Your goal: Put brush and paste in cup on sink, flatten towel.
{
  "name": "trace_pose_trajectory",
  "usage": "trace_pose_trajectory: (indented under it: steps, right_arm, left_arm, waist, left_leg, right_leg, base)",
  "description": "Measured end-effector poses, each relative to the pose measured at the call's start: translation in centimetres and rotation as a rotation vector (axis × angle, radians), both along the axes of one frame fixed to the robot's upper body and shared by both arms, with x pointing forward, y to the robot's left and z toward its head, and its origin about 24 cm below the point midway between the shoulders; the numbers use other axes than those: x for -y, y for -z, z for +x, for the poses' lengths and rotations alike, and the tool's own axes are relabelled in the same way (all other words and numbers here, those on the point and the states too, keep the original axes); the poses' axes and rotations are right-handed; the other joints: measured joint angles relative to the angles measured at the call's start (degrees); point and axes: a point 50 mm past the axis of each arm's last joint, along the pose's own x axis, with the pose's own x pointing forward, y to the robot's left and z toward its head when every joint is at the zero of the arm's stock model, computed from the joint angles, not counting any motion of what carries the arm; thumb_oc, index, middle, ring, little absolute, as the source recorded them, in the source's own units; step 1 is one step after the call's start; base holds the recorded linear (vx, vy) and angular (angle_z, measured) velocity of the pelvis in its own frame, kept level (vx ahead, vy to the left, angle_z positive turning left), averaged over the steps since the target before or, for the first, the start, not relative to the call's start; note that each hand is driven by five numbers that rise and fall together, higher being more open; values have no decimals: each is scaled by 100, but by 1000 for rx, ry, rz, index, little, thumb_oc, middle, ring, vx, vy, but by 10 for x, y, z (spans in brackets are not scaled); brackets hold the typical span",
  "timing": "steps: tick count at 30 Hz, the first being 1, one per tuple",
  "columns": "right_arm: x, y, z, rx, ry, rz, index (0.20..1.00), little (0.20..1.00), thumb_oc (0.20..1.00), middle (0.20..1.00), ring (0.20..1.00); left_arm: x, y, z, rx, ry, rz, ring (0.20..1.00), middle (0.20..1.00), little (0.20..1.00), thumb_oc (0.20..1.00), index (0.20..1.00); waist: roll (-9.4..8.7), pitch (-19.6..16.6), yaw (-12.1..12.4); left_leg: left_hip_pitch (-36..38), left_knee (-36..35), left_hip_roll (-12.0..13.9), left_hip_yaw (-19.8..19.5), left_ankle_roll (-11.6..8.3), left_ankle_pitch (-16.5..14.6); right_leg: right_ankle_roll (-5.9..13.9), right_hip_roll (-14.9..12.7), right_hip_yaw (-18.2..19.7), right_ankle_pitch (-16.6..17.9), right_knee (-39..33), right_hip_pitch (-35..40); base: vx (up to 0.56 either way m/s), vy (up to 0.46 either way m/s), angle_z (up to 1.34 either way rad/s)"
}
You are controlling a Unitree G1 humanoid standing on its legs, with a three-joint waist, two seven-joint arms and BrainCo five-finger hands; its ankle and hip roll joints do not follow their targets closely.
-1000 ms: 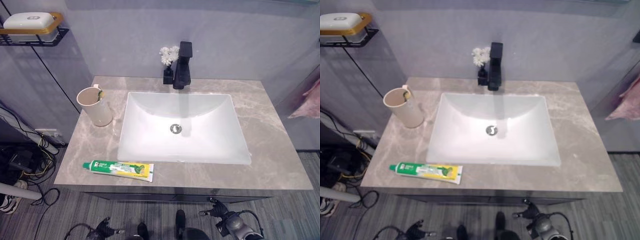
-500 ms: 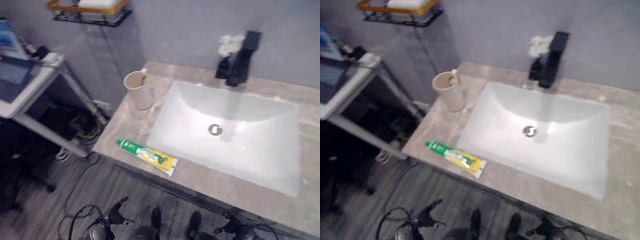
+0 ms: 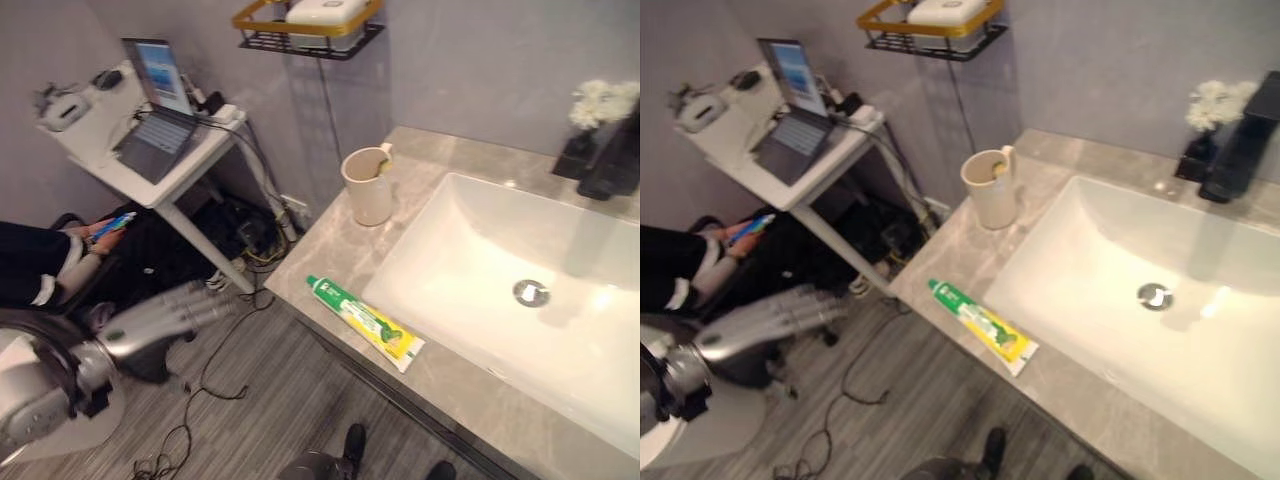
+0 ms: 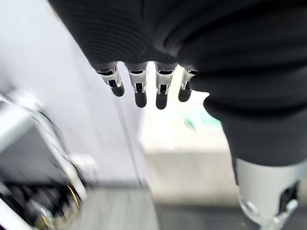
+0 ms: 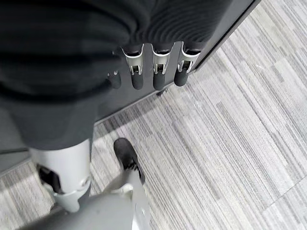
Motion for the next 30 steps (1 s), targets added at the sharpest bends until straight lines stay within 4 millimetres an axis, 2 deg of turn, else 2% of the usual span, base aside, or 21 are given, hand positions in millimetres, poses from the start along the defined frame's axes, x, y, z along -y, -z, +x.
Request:
trace_pose_trajectory:
  steps: [3, 5, 6, 7, 8, 9, 10, 13, 14, 17, 22, 24, 26, 27, 30]
  right_arm:
    - [-3, 1, 10, 22, -3, 8, 1000, 1000, 1000, 1000, 1000]
    - [-10, 2, 18, 49, -10, 28, 1000, 1000, 1000, 1000, 1000]
    - [-18, 4, 29, 84, -20, 57, 1000, 1000, 1000, 1000, 1000]
    - [-23, 4, 40, 116, -30, 74, 1000, 1000, 1000, 1000, 1000]
    - [-26, 5, 43, 123, -34, 84, 1000, 1000, 1000, 1000, 1000]
    - [-28, 4, 49, 139, -50, 92, 1000, 1000, 1000, 1000, 1000]
    - [-30, 4, 55, 154, -57, 99, 1000, 1000, 1000, 1000, 1000]
    - [-31, 5, 52, 141, -49, 115, 1000, 1000, 1000, 1000, 1000]
    - [-31, 6, 44, 117, -41, 116, 1000, 1000, 1000, 1000, 1000]
    - [-30, 8, 37, 95, -38, 113, 1000, 1000, 1000, 1000, 1000]
    - [-33, 7, 44, 113, -67, 116, 1000, 1000, 1000, 1000, 1000]
    - [-38, 7, 52, 132, -114, 125, 1000, 1000, 1000, 1000, 1000]
    - [-39, 6, 53, 135, -125, 125, 1000, 1000, 1000, 1000, 1000]
    - [-40, 5, 57, 141, -158, 123, 1000, 1000, 1000, 1000, 1000]
    - [-40, 5, 60, 149, -169, 122, 1000, 1000, 1000, 1000, 1000]
  left_arm:
    - [3, -4, 7, 64, -2, -96, 1000, 1000, 1000, 1000, 1000]
    - [7, -3, 10, 77, 7, -115, 1000, 1000, 1000, 1000, 1000]
    - [7, -4, 11, 80, 12, -112, 1000, 1000, 1000, 1000, 1000]
    - [6, -4, 10, 80, 6, -120, 1000, 1000, 1000, 1000, 1000]
    - [5, -2, 9, 71, 1, -120, 1000, 1000, 1000, 1000, 1000]
    - [5, -1, 8, 64, 0, -121, 1000, 1000, 1000, 1000, 1000]
    - [5, -1, 7, 60, -2, -123, 1000, 1000, 1000, 1000, 1000]
    - [5, -1, 8, 52, -2, -116, 1000, 1000, 1000, 1000, 1000]
    - [6, -4, 11, 62, 2, -115, 1000, 1000, 1000, 1000, 1000]
    - [6, -4, 11, 48, -2, -135, 1000, 1000, 1000, 1000, 1000]
    - [9, 6, 10, -12, 12, -133, 1000, 1000, 1000, 1000, 1000]
    - [14, 18, 8, -76, 29, -140, 1000, 1000, 1000, 1000, 1000]
    - [15, 20, 8, -88, 33, -140, 1000, 1000, 1000, 1000, 1000]
    - [18, 26, 6, -125, 47, -138, 1000, 1000, 1000, 1000, 1000]
    - [22, 37, 3, -186, 64, -136, 1000, 1000, 1000, 1000, 1000]
  waist:
    - [-19, -15, -123]
    - [-126, -44, -221]
    - [-190, -89, -325]
    - [-265, -113, -324]
    - [-331, -118, -282]
    - [-415, -92, -346]
    - [-408, -95, -339]
    - [-485, -75, -444]
    - [-527, -52, -474]
    - [-528, -52, -466]
    - [-481, -51, -502]
    - [-444, -48, -582]
    - [-494, -19, -612]
    - [-459, -32, -626]
    - [-530, 31, -666]
  left_leg:
    - [-4, 2, -6, 28, 1, 2]
    - [-3, 1, 8, 141, -2, -2]
    - [-5, 1, 34, 263, -19, -18]
    - [-24, 0, 62, 443, 10, -46]
    - [-26, 0, 101, 627, 9, -110]
    - [-34, 0, 109, 771, 10, -148]
    - [-25, -1, 122, 880, 34, -159]
    - [10, -1, 125, 1032, 75, -196]
    - [42, -2, 125, 1062, 99, -184]
    - [96, -2, 125, 1160, 105, -187]
    - [216, -2, 126, 1210, 120, -205]
    - [218, -3, 130, 1272, 101, -223]
    - [231, -26, 138, 1363, 143, -257]
    - [176, -27, 139, 1415, 144, -257]
    - [176, -27, 149, 1516, 145, -256]
  right_leg:
    - [8, -10, 11, 20, 1, -24]
    - [27, -10, 150, 15, 0, -91]
    - [36, 5, 277, 33, 0, -157]
    - [12, 19, 452, 63, 3, -263]
    - [-8, 46, 660, 98, 17, -383]
    - [-18, 56, 836, 157, 6, -474]
    - [-10, 58, 925, 176, 7, -493]
    - [-17, 61, 1090, 219, 5, -533]
    - [-41, 61, 1121, 236, 4, -520]
    - [-65, 63, 1179, 253, -44, -496]
    - [-66, 66, 1239, 258, -47, -407]
    - [-48, 69, 1309, 280, -47, -436]
    - [-43, 81, 1412, 306, -47, -478]
    - [-33, 79, 1469, 336, -46, -555]
    - [-73, 91, 1558, 383, -47, -606]
  base:
    - [13, 31, -2]
    - [27, 35, -35]
    - [45, 68, -62]
    - [55, 84, -87]
    - [38, 47, -96]
    - [36, 37, -86]
    - [35, 25, -67]
    - [51, 37, -31]
    - [52, 38, -8]
    - [57, 41, -10]
    - [23, 29, -6]
    - [-13, 13, -15]
    - [-25, 0, -27]
    - [6, -3, -36]
    - [4, -8, -17]
